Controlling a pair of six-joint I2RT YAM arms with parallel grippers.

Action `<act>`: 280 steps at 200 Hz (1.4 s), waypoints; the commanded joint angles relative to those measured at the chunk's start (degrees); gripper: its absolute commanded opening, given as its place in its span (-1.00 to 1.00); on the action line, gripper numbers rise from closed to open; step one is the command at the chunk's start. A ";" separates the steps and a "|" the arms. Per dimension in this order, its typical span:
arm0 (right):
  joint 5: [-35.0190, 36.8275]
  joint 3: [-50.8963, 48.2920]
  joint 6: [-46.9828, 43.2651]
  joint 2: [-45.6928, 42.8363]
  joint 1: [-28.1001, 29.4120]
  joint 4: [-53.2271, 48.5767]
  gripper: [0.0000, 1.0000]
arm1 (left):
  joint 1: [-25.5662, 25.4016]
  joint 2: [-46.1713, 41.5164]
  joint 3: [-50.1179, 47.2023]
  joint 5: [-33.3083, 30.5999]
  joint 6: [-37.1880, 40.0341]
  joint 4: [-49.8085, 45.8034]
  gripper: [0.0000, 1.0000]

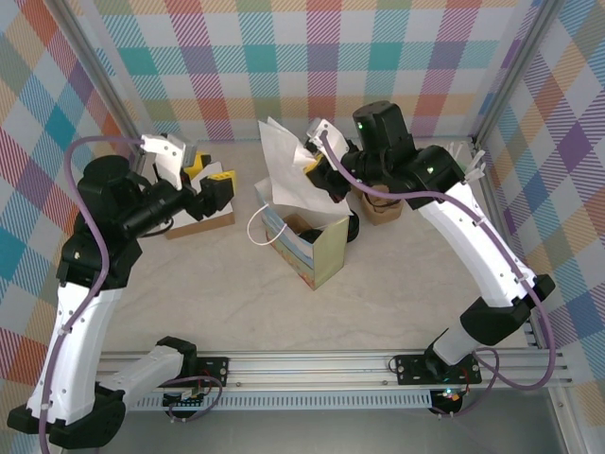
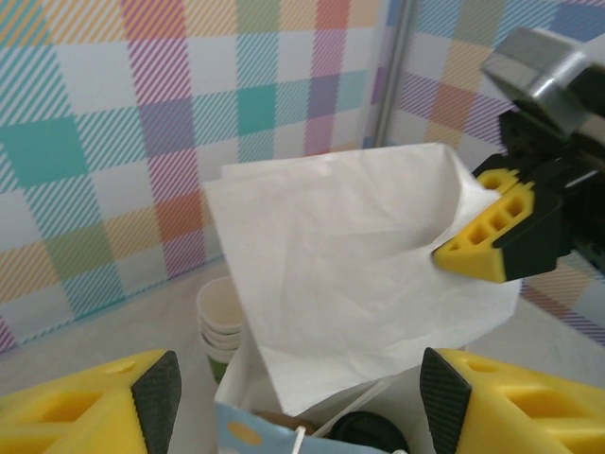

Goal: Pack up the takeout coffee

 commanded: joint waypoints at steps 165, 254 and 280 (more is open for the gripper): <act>-0.62 4.47 -5.39 14.27 1.67 -8.18 -0.91 | -0.52 -7.12 -8.12 -10.99 -1.84 -0.60 0.43; -1.05 1.22 -6.19 18.51 1.74 -12.49 -0.90 | -0.52 -6.40 -8.04 -10.41 -1.75 -0.85 0.43; -0.32 0.31 -6.46 19.50 1.97 -13.36 -0.89 | -0.52 -6.23 -8.02 -10.34 -1.69 -0.85 0.43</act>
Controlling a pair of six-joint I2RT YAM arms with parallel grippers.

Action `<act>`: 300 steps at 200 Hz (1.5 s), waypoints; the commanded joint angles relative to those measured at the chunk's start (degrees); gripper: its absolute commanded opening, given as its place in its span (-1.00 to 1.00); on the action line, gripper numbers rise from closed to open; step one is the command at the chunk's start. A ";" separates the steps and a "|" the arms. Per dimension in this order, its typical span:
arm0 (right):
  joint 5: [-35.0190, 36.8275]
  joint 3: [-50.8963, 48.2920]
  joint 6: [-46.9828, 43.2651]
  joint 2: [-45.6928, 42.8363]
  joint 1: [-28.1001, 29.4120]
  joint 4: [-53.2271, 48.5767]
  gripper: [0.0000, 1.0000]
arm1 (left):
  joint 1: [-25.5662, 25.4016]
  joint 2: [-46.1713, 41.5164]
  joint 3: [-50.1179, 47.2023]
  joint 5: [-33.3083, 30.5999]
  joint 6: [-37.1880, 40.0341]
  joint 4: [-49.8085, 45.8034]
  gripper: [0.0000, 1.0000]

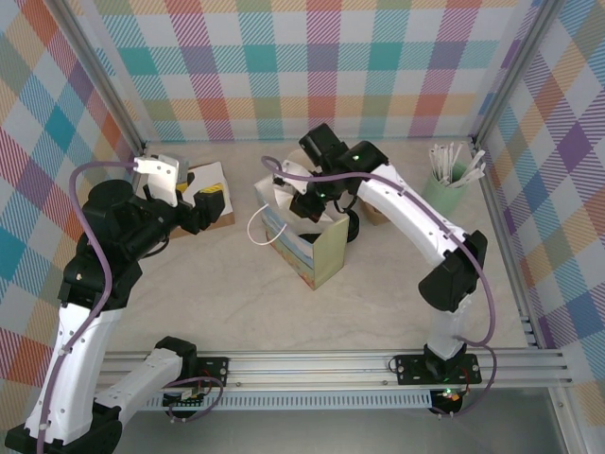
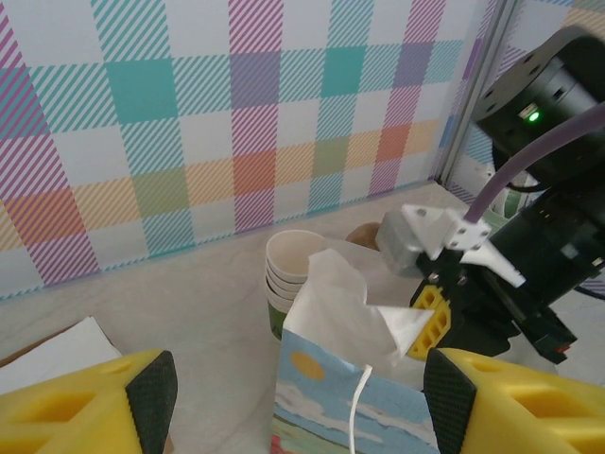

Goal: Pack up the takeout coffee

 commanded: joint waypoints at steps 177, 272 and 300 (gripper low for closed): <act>-0.38 3.13 -1.99 2.53 1.77 -7.43 -0.44 | -0.41 0.99 -0.70 0.96 -0.49 0.20 0.43; 2.15 7.03 -2.25 -0.52 1.77 -10.14 0.05 | -0.41 0.86 -0.87 0.98 -0.55 0.23 0.44; 2.73 8.47 -2.01 -1.35 1.75 -10.87 0.17 | -0.38 0.93 -1.15 0.84 -1.01 0.54 0.45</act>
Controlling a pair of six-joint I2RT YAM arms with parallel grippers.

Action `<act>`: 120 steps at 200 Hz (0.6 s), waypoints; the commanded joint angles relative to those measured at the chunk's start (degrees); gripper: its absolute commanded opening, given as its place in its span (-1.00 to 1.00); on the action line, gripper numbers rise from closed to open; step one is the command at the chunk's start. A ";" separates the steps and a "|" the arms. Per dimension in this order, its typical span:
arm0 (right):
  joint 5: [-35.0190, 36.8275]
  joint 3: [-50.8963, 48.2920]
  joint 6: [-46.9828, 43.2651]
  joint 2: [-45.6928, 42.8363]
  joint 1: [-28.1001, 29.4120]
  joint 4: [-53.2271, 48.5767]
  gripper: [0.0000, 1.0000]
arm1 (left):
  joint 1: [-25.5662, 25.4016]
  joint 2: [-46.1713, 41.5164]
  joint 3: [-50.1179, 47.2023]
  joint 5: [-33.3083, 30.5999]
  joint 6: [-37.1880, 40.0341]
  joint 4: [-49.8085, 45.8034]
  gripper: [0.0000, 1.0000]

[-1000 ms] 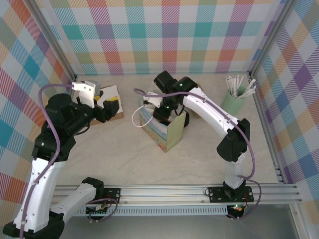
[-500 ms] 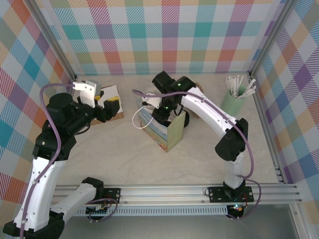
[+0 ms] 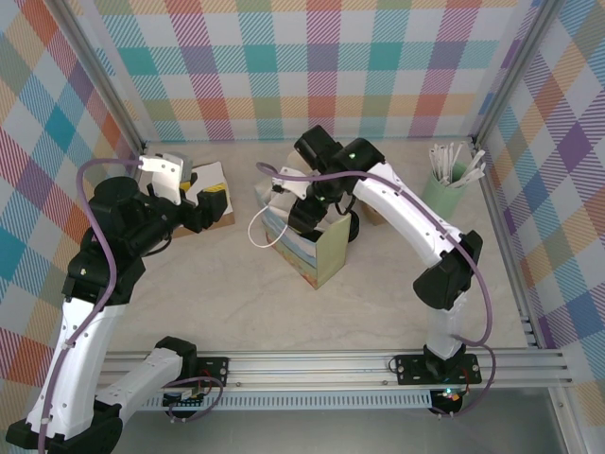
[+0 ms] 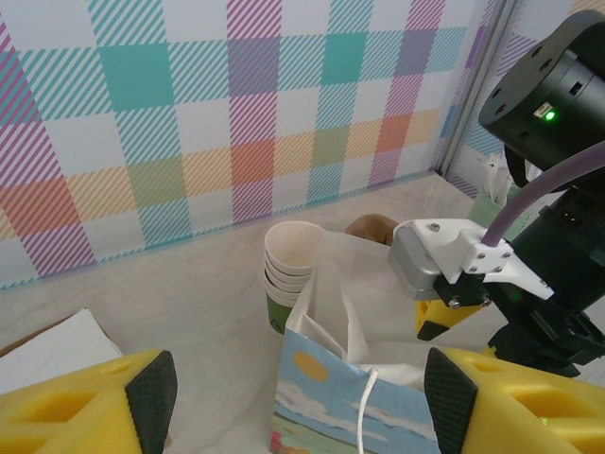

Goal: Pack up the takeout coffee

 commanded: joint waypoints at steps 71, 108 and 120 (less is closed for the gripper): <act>6.19 2.44 7.76 -9.85 -1.08 1.57 0.62 | -0.40 -0.71 -5.34 -7.39 -6.13 2.73 0.63; 10.30 -3.29 13.13 -15.56 -2.90 6.39 0.91 | -0.41 -1.16 -8.99 -13.74 -9.82 3.93 0.71; 12.09 -7.26 14.86 -18.36 -3.94 9.23 1.00 | -0.41 -1.51 -10.39 -16.31 -11.10 4.25 0.75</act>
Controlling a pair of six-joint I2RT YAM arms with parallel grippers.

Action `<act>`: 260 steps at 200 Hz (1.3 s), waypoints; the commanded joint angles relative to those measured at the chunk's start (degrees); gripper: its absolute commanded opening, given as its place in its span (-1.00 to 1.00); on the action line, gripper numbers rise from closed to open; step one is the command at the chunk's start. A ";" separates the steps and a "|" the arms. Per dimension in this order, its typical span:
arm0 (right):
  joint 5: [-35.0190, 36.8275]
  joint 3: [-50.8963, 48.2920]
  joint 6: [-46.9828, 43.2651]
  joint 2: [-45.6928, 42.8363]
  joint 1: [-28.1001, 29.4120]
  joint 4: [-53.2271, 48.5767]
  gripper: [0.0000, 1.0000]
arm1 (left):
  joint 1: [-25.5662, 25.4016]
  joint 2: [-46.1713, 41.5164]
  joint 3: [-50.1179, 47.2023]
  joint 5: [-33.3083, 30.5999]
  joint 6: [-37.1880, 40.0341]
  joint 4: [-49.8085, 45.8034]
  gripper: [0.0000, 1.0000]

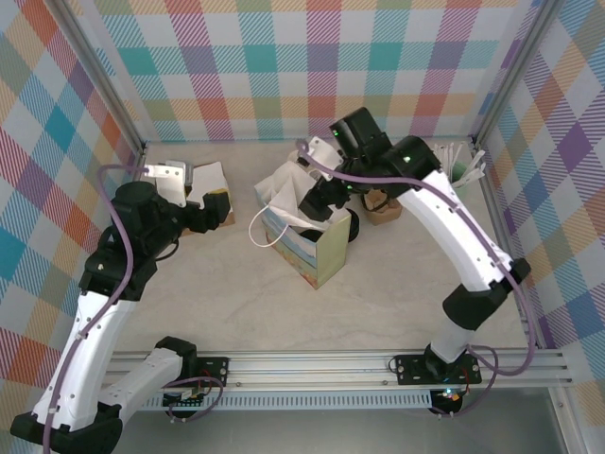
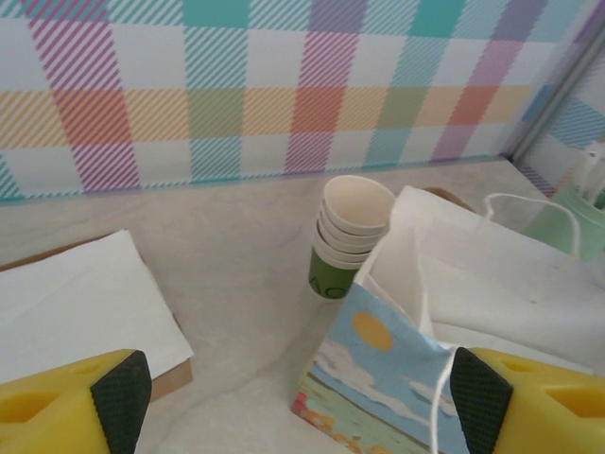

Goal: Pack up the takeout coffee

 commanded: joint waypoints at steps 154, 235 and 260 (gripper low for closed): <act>19.97 -61.34 18.06 -38.42 -21.68 40.99 0.99 | 0.19 -2.89 -21.65 -25.29 -12.04 11.01 1.00; 18.15 -77.85 21.23 -42.01 -32.06 54.63 0.99 | 0.73 -2.79 -29.40 -25.23 -7.04 23.74 1.00; 17.14 -82.32 20.28 -42.40 -33.77 58.32 0.99 | 1.08 -2.45 -32.38 -24.19 -5.71 26.14 1.00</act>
